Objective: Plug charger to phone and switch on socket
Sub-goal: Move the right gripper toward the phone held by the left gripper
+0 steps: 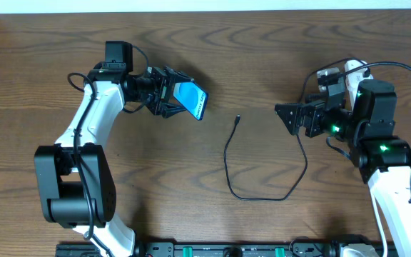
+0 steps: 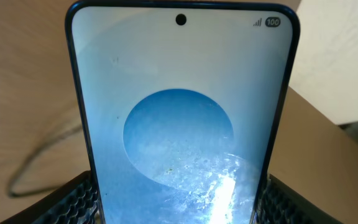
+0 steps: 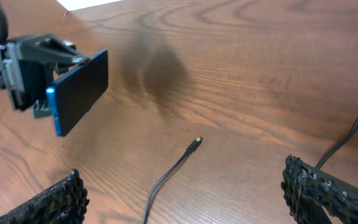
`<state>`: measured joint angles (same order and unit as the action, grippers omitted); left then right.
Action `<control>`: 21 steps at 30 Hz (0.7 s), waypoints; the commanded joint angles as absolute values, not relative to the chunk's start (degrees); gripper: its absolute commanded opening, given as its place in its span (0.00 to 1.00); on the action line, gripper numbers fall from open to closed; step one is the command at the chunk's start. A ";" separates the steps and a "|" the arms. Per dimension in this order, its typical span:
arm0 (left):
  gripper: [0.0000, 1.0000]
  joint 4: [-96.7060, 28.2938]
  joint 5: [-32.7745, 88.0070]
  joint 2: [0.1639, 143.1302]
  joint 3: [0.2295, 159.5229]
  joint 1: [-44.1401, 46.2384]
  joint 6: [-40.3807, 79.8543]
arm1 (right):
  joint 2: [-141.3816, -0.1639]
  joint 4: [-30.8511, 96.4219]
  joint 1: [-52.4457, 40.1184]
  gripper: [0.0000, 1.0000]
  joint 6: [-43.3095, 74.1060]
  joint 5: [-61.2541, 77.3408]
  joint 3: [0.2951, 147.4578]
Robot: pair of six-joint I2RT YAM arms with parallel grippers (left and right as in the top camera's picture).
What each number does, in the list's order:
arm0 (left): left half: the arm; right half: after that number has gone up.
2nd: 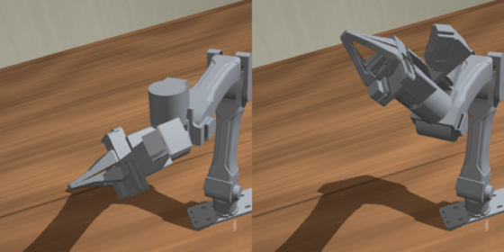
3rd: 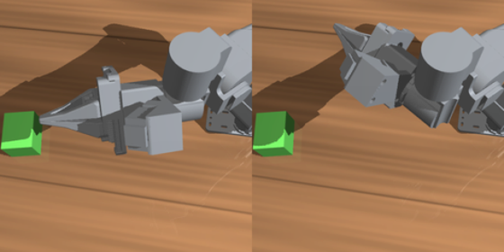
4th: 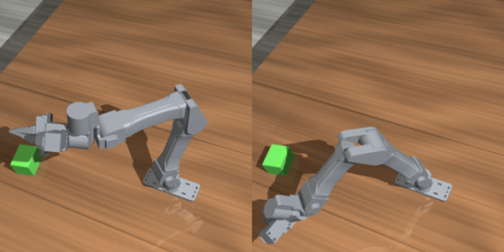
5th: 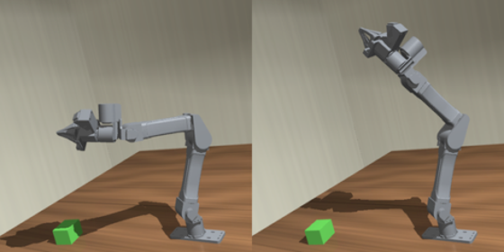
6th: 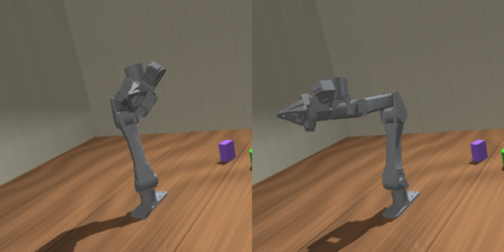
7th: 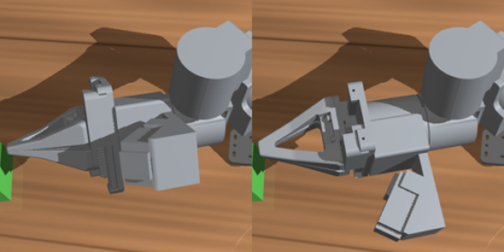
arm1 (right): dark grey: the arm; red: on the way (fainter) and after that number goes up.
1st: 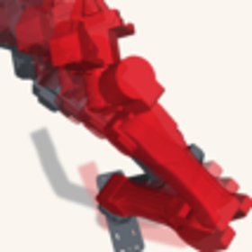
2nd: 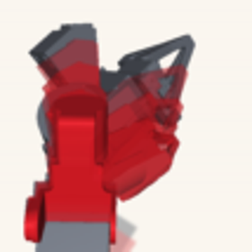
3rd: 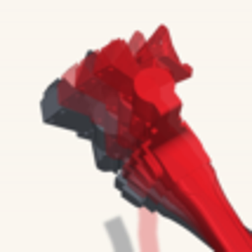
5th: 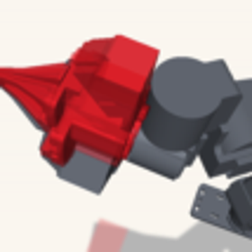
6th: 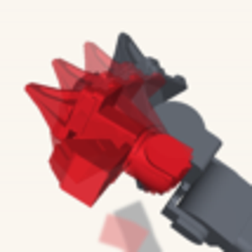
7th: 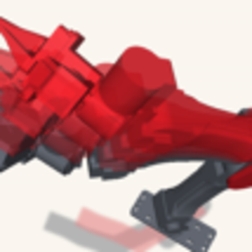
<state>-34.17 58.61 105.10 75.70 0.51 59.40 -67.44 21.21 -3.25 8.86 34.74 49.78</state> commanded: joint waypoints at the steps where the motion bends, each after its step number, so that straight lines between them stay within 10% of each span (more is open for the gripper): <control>1: 0.61 -33.34 65.84 103.18 77.56 0.27 64.47 | -69.25 21.63 -3.09 0.99 14.63 33.98 50.89; 21: 0.61 -27.94 68.12 103.18 77.54 0.27 70.81 | -81.34 38.13 -13.78 0.94 14.55 16.58 66.94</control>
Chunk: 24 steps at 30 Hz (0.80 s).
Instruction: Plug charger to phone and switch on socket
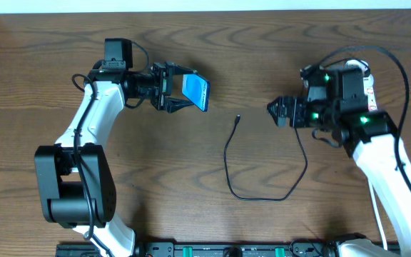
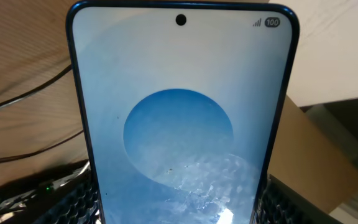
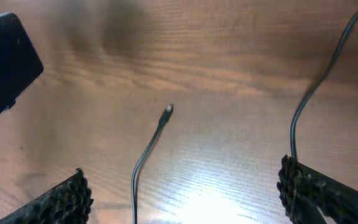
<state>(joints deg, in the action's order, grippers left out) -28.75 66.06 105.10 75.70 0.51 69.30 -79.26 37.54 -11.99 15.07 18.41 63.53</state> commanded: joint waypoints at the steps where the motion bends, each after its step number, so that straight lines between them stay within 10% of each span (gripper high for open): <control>1: 0.61 -27.77 67.35 103.18 77.54 0.27 70.81 | -82.21 38.37 -14.48 0.93 14.13 16.16 68.14; 24: 0.61 -27.73 51.37 103.18 77.54 2.98 77.28 | -96.36 16.32 -30.76 0.79 23.68 23.75 73.32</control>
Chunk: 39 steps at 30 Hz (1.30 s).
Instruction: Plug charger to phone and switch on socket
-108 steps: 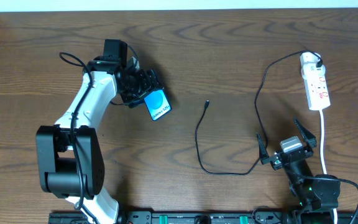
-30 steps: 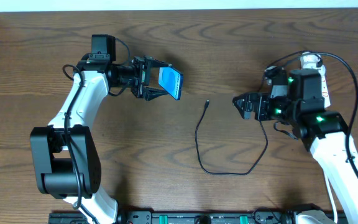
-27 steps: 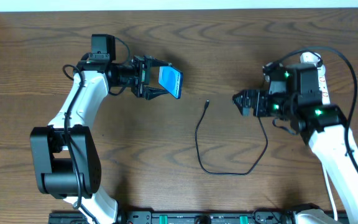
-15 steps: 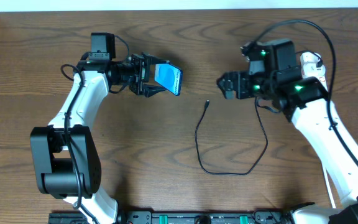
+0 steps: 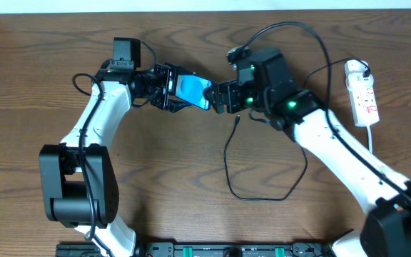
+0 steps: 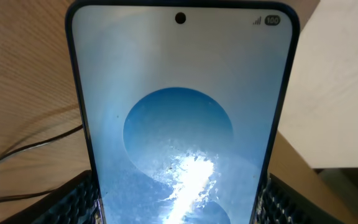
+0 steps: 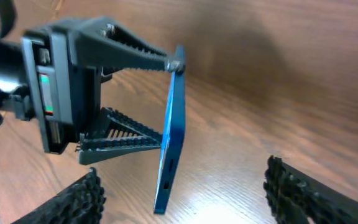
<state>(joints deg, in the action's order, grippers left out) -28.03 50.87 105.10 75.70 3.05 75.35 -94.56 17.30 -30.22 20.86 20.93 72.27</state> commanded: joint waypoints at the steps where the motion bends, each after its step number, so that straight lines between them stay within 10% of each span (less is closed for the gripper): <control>1: 0.61 -27.73 51.37 103.18 77.54 2.98 77.28 | -96.82 15.94 -30.89 0.77 24.08 23.77 73.32; 39: 0.61 -27.75 53.56 103.18 77.54 2.98 77.25 | -105.78 2.44 -35.99 0.16 37.26 19.44 73.32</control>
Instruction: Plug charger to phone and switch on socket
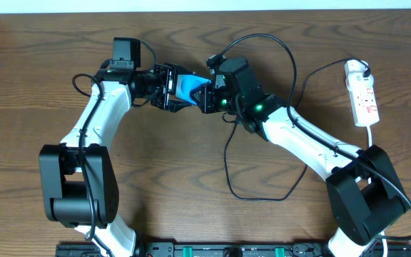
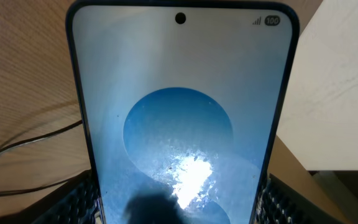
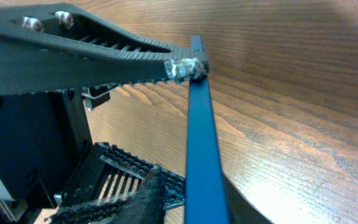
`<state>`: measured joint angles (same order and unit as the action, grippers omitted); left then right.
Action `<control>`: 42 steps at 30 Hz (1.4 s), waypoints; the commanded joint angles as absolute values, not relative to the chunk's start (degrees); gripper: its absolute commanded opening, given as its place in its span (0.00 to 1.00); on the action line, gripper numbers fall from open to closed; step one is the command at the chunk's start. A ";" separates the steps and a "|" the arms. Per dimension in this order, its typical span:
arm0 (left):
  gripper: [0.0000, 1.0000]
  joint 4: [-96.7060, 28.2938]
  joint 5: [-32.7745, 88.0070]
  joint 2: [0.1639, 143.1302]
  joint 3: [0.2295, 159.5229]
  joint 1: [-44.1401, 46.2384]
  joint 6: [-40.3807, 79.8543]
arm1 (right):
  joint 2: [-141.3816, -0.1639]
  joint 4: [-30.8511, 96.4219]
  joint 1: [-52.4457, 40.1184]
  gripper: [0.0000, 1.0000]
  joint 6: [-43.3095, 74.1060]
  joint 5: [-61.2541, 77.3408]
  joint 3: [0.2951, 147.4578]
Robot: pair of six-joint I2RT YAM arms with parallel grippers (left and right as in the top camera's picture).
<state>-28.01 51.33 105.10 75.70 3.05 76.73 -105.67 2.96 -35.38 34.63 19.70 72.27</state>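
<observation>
The blue phone (image 1: 188, 87) is held off the table, screen lit, with my left gripper (image 1: 171, 89) shut on its sides. In the left wrist view the phone (image 2: 179, 112) fills the frame between the pads (image 2: 73, 199). My right gripper (image 1: 207, 98) meets the phone from the right. In the right wrist view its jaws (image 3: 194, 193) straddle the phone's blue edge (image 3: 199, 143), open, with a gap showing at the left finger (image 3: 149, 196). The black charger cable (image 1: 228, 171) loops on the table; its plug end lies by the right wrist, hard to see.
A white socket strip (image 1: 361, 100) lies at the far right with the cable's other end running to it. The cable's loop spreads over the table's middle below both grippers. The right arm stretches across from lower right to the phone.
My right gripper has moved left from just beside the phone, jaws wide, to having a finger on each side of the phone's edge, jaws narrower. The left gripper and phone have stayed put.
My left gripper held the phone up throughout. The right gripper was first open at the right near the socket strip, then slightly farther left, then across the table beside the phone with jaws wide, and now straddles the phone's edge.
</observation>
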 commanded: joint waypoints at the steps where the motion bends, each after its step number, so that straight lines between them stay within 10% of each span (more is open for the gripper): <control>1: 0.61 -27.75 53.56 103.18 77.54 2.98 77.25 | -105.78 2.22 -35.99 0.14 37.34 19.44 73.34; 11: 0.62 -27.73 53.54 103.18 77.54 2.98 77.23 | -105.75 0.78 -35.62 0.01 41.91 19.66 73.34; 20: 0.99 -27.75 53.54 103.18 77.54 2.98 75.96 | -105.67 0.62 -31.64 0.01 48.84 24.29 73.34; 42: 0.84 -6.24 59.09 103.18 77.54 2.98 67.77 | -105.65 -11.25 -26.41 0.01 87.07 30.15 73.43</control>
<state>-7.94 55.86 104.77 76.12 2.85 67.85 -105.78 -9.69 -25.39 79.72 30.68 72.27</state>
